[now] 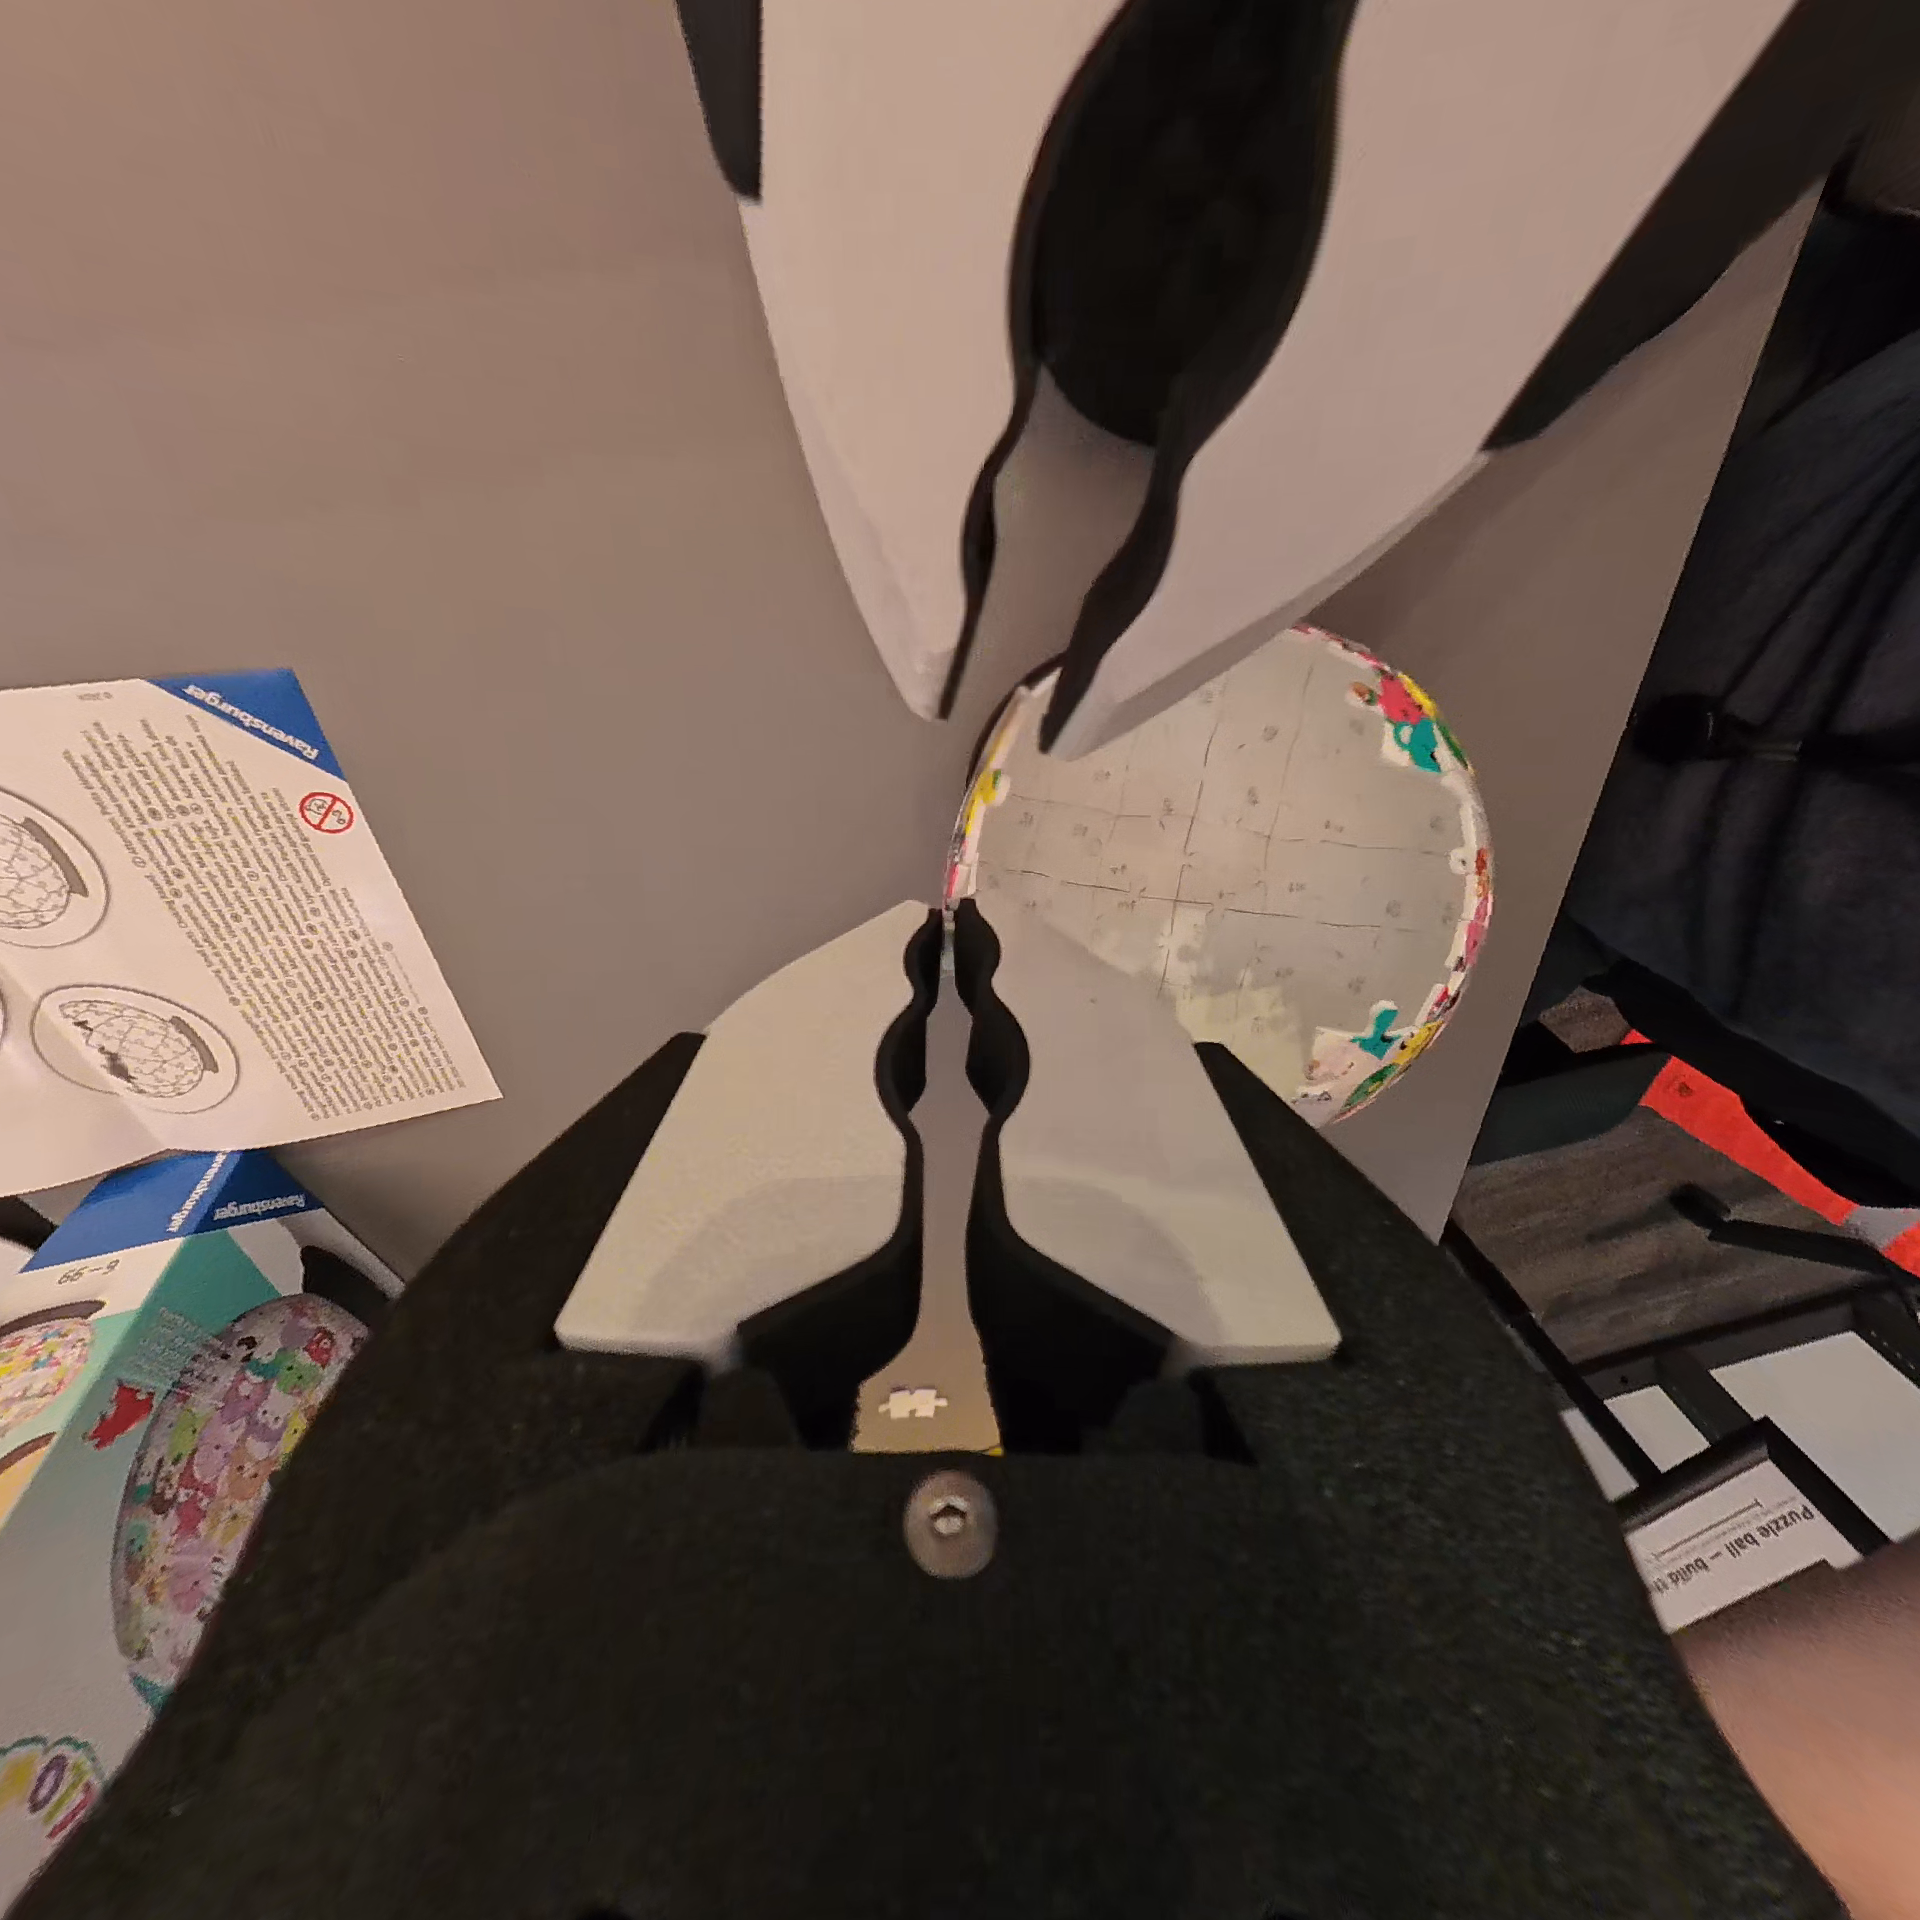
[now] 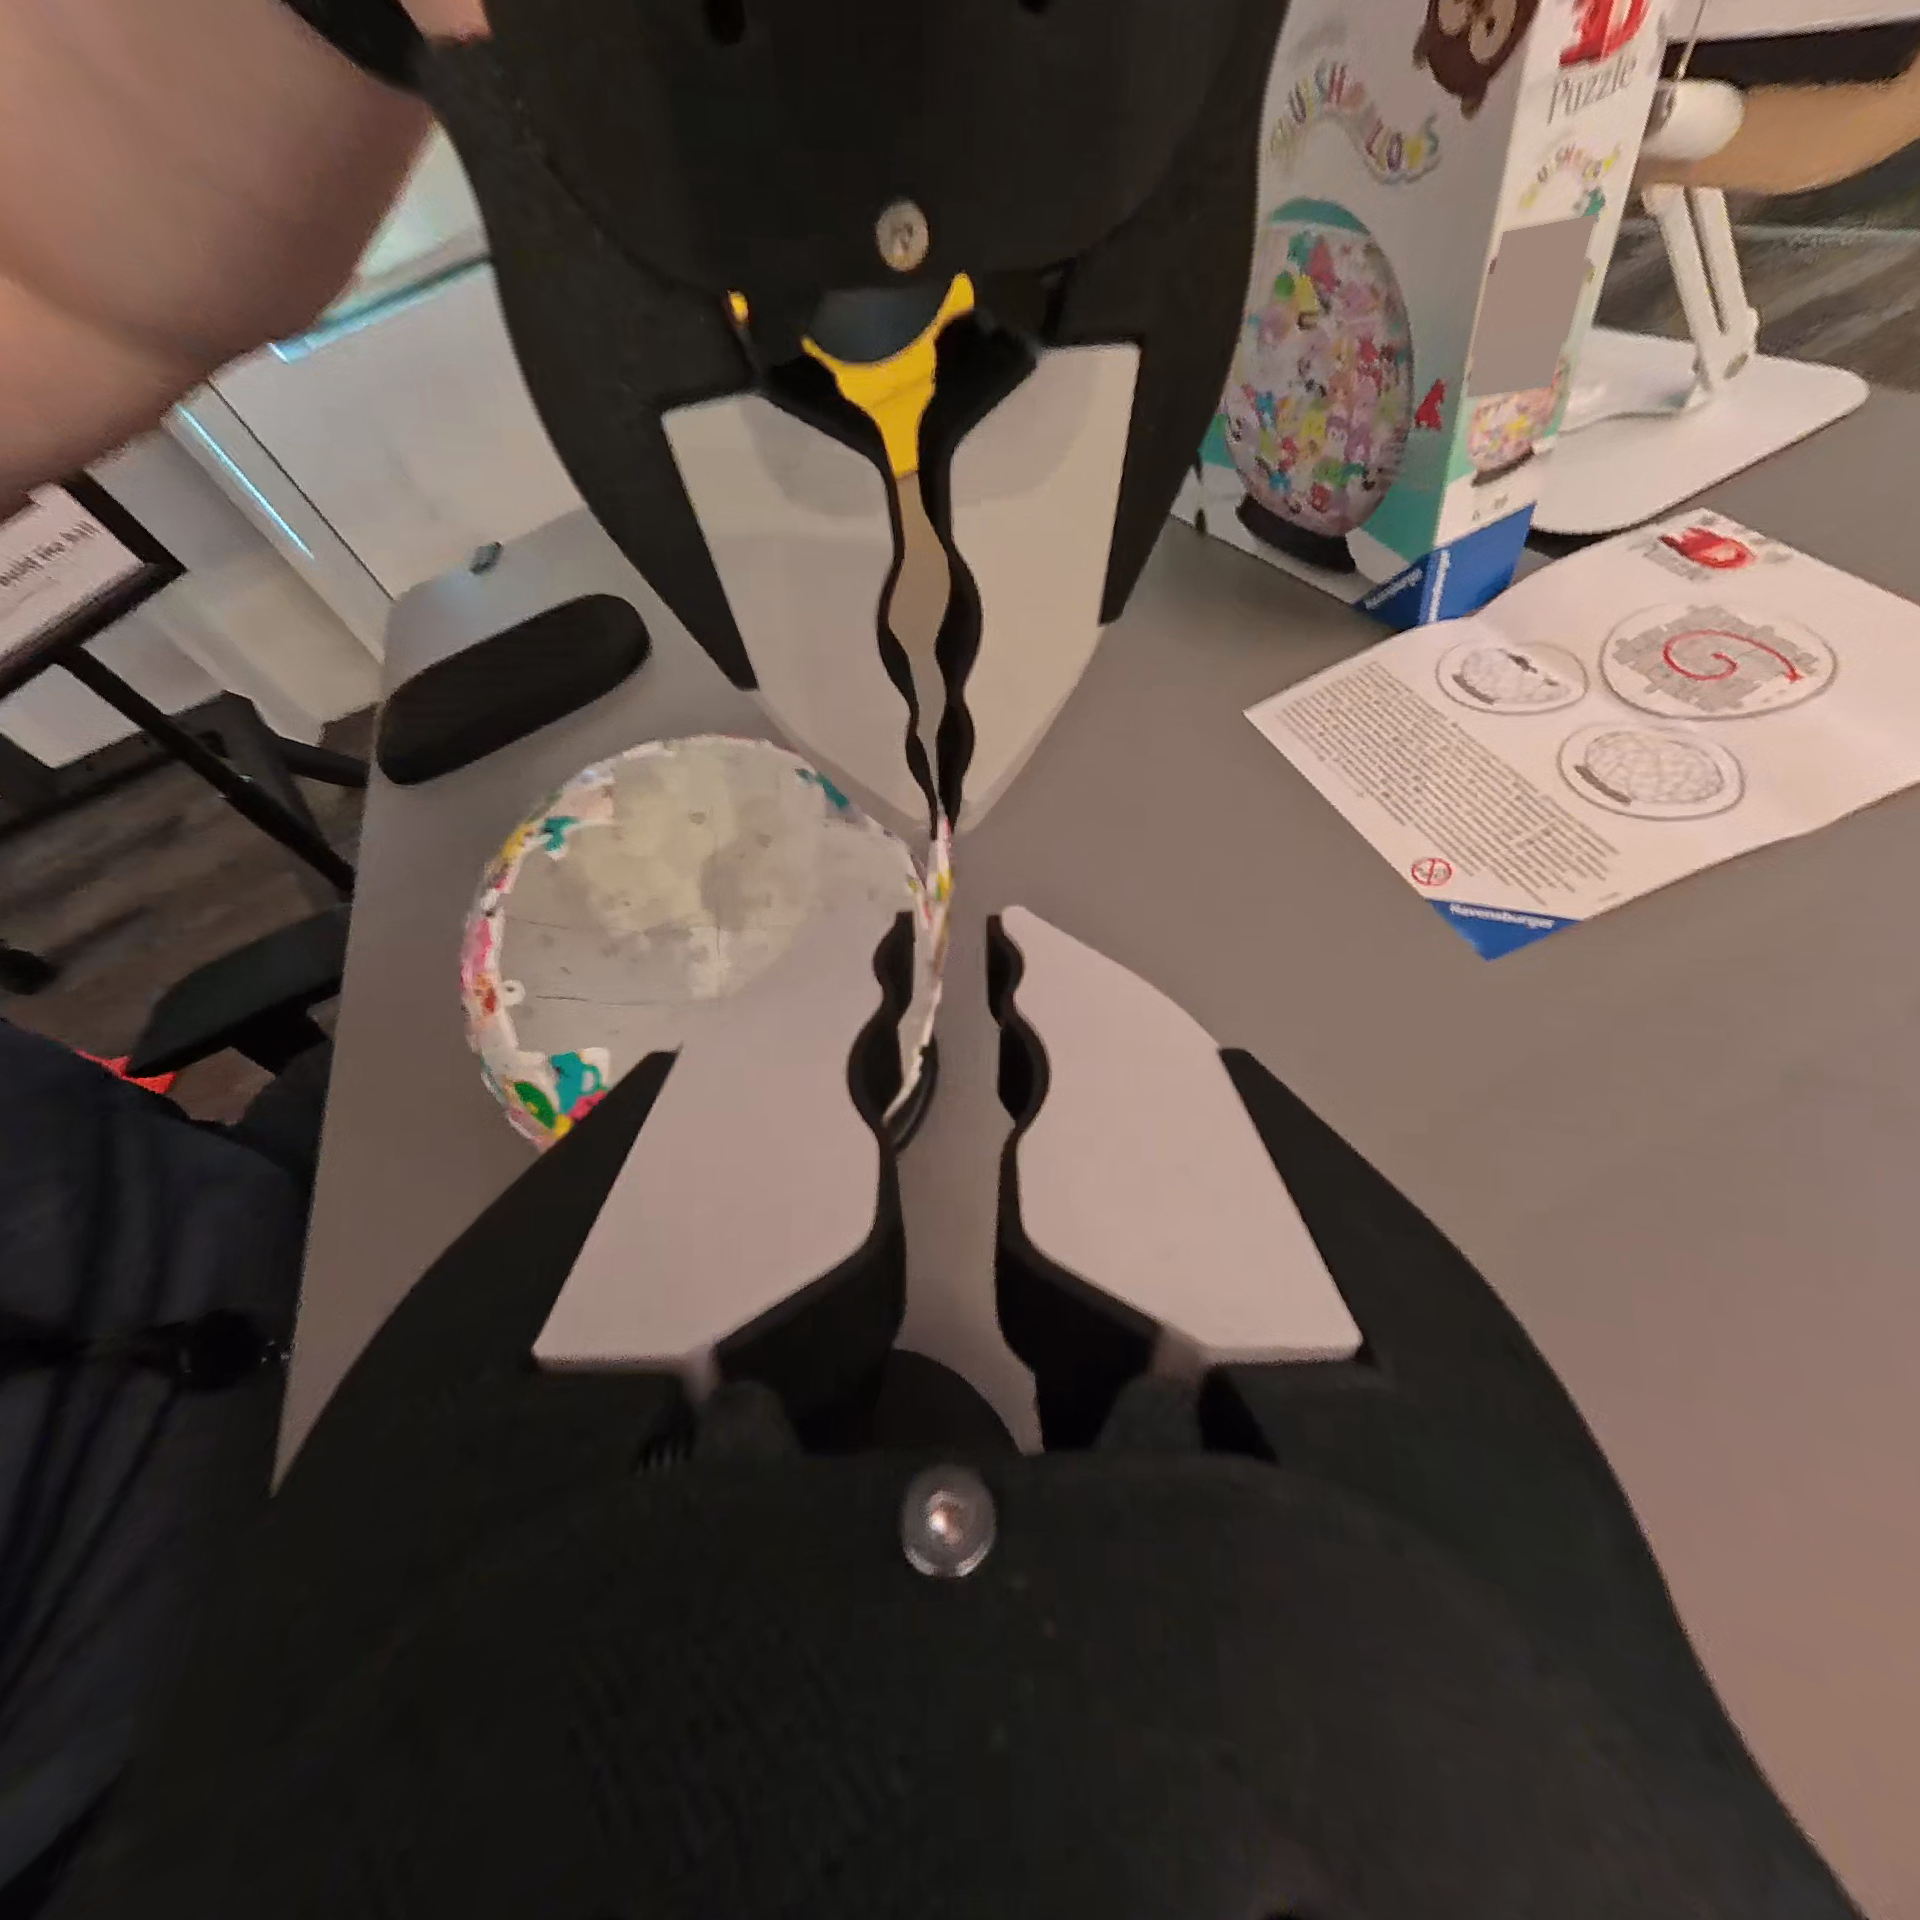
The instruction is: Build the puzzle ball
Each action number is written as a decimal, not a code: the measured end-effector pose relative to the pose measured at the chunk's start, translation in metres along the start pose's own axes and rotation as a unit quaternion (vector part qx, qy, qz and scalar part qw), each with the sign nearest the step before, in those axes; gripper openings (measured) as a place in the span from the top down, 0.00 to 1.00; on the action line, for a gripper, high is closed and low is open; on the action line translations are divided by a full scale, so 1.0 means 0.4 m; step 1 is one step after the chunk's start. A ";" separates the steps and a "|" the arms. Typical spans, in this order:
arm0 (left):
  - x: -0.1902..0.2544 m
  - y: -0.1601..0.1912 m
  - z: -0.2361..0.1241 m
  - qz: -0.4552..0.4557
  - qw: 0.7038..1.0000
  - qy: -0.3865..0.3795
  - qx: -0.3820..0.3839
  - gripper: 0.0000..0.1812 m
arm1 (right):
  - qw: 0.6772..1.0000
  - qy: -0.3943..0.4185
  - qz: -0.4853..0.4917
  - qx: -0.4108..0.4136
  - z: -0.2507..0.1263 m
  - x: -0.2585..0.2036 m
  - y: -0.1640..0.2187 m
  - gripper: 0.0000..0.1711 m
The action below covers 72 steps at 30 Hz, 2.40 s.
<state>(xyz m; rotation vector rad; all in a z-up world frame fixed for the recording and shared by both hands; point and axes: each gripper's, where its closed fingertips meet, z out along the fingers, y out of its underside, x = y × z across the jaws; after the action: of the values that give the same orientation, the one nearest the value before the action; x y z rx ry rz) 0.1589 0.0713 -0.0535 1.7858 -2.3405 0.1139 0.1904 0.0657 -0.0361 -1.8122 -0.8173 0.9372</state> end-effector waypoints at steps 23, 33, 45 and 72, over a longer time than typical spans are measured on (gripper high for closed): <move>-0.001 -0.033 -0.007 -0.011 1.000 0.001 0.016 0.99 | 0.999 -0.003 0.047 0.016 0.039 0.008 0.039 0.92; -0.015 -0.032 -0.007 -0.005 0.999 -0.034 0.007 0.99 | 0.998 0.020 0.055 0.026 0.040 0.018 0.036 0.97; -0.019 -0.021 -0.002 -0.009 0.999 -0.041 -0.006 0.99 | 0.999 0.028 0.007 0.015 -0.008 0.021 0.030 0.88; -0.027 0.054 -0.430 0.000 0.795 -0.327 0.511 0.82 | 0.996 0.078 -0.005 -0.040 0.011 -0.002 0.098 0.99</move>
<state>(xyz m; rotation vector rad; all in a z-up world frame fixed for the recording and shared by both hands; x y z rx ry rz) 0.1595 0.1182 0.1139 2.5875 -3.0587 1.1316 0.1916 0.0523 -0.0734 -1.9224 -0.7758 0.7545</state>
